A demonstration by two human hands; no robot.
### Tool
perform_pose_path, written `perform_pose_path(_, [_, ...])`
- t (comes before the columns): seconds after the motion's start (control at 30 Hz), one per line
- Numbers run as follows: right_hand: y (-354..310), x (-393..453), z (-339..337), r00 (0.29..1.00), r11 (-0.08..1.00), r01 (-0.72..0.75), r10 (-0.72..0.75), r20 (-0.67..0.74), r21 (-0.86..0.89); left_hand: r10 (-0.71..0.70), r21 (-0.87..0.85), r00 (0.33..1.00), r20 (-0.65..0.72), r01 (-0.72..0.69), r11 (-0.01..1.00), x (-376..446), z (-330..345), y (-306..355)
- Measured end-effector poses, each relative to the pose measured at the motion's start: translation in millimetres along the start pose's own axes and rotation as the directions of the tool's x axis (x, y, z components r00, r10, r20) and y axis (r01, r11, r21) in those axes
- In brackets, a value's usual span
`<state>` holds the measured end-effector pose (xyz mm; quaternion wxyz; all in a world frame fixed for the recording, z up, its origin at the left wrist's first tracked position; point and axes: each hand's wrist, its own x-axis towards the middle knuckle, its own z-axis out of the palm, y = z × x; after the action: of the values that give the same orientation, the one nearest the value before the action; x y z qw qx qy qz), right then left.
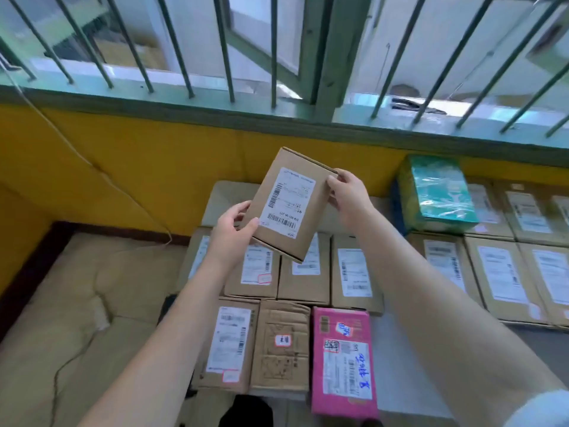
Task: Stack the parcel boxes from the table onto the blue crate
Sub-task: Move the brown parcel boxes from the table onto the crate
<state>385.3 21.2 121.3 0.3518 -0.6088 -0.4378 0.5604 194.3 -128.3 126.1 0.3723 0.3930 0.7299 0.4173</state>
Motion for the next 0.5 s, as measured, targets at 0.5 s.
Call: perform_pose_path(0.5, [88,-133,-445,0.977,0.978,0.093,-0.054,-0.207,0.186,0.069,-0.267,0.945,0.321,0.02,0.964,-180,423,159])
